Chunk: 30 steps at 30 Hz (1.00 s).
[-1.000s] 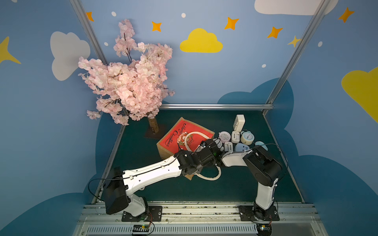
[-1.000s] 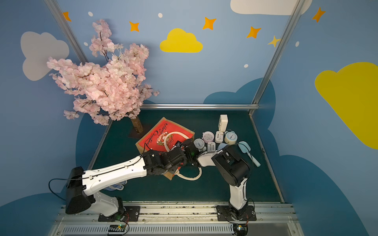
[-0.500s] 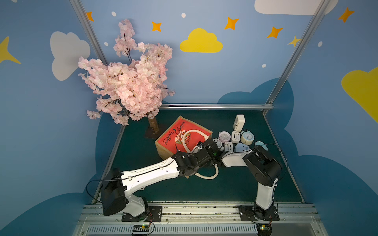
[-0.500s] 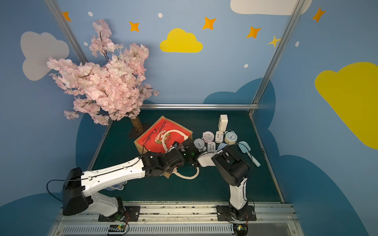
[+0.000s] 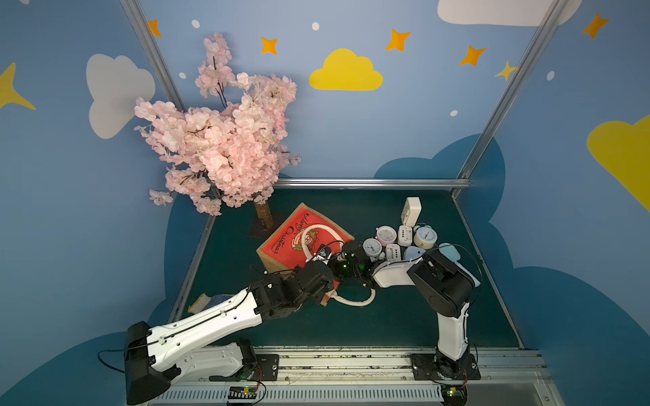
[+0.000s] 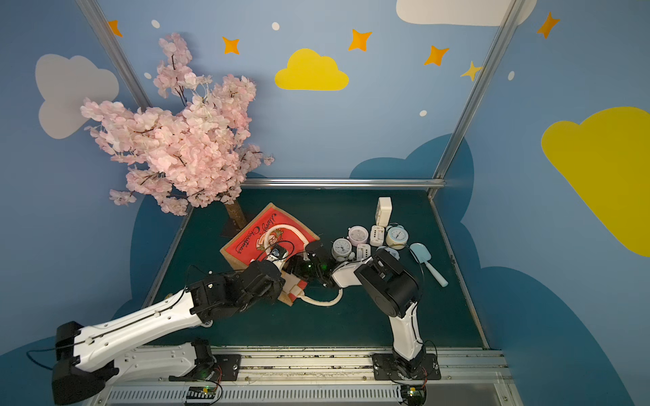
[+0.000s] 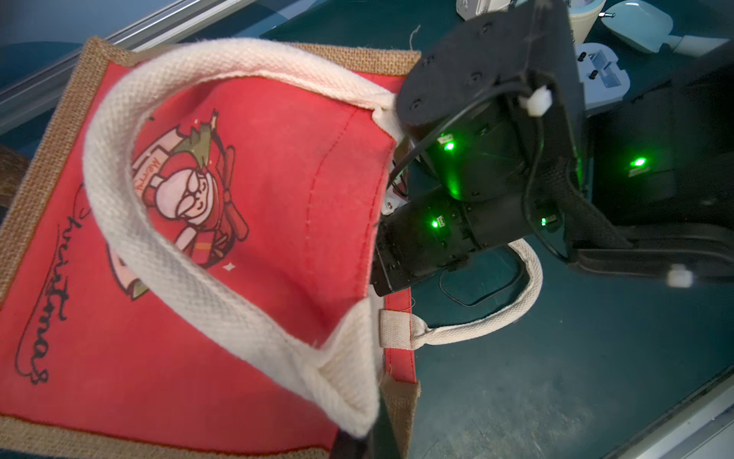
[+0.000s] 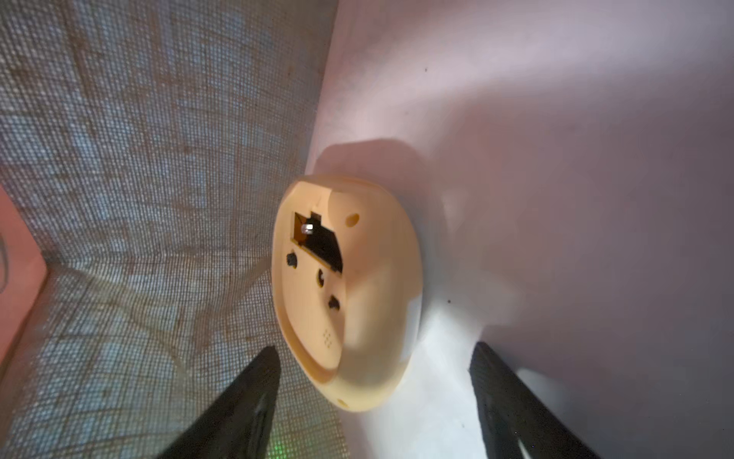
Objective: Take the alarm clock out of the canvas bag
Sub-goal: Pick up the alarm from the canvas bag.
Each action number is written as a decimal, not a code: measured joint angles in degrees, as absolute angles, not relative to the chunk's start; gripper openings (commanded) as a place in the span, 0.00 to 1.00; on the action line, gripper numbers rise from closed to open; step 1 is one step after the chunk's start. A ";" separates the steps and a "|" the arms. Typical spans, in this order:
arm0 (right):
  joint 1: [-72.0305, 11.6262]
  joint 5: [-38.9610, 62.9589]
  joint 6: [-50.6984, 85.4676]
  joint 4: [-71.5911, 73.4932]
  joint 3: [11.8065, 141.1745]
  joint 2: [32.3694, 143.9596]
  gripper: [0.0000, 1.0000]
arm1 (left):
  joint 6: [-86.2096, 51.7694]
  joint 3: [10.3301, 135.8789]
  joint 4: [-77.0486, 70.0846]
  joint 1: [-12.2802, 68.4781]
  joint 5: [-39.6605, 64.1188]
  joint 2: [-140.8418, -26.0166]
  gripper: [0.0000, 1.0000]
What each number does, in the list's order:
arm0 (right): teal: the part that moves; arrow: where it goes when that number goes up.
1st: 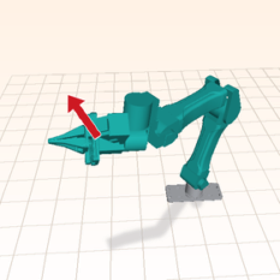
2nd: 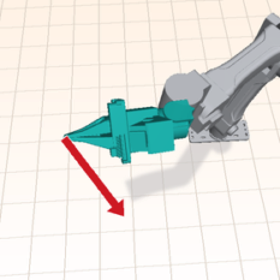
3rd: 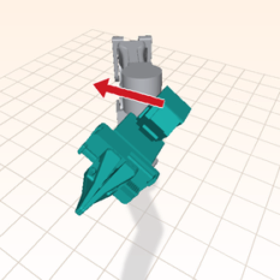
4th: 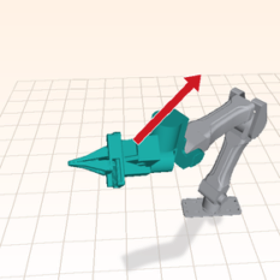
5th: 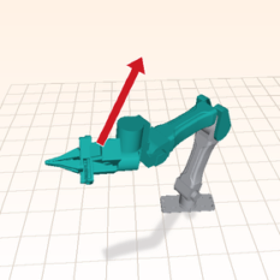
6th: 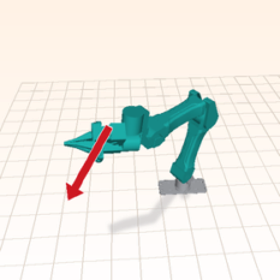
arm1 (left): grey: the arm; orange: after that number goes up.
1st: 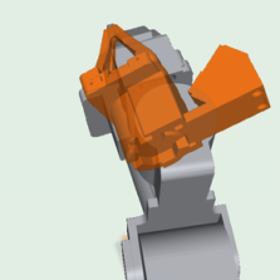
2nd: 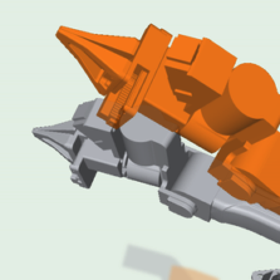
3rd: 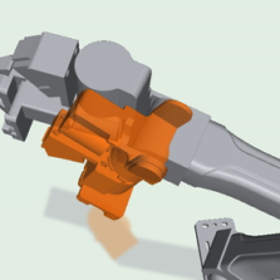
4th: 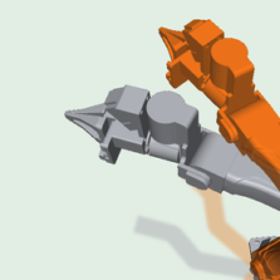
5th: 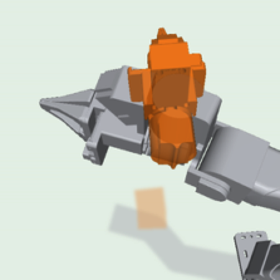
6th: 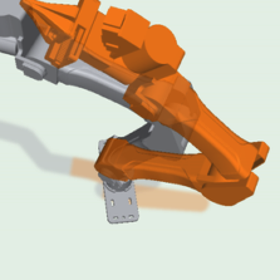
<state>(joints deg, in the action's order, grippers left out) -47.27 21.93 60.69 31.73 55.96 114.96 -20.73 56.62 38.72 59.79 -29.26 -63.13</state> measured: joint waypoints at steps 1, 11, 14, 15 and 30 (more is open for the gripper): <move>-47.35 22.24 60.93 32.05 56.88 115.83 0.71 | -20.73 56.45 38.28 59.55 -28.99 -63.09 0.03; -48.51 23.68 62.06 27.79 64.03 120.66 0.51 | -20.36 55.37 35.62 57.14 -27.27 -61.63 0.03; -48.75 23.64 61.89 26.83 64.79 121.19 0.40 | -20.29 54.81 35.22 56.69 -27.11 -60.97 0.03; -48.80 23.64 61.95 26.96 64.79 121.19 0.36 | -20.29 54.59 35.11 56.64 -27.07 -60.71 0.03; -48.86 22.35 61.69 25.06 57.08 113.16 0.04 | -20.60 50.98 34.63 53.63 -26.61 -54.94 0.03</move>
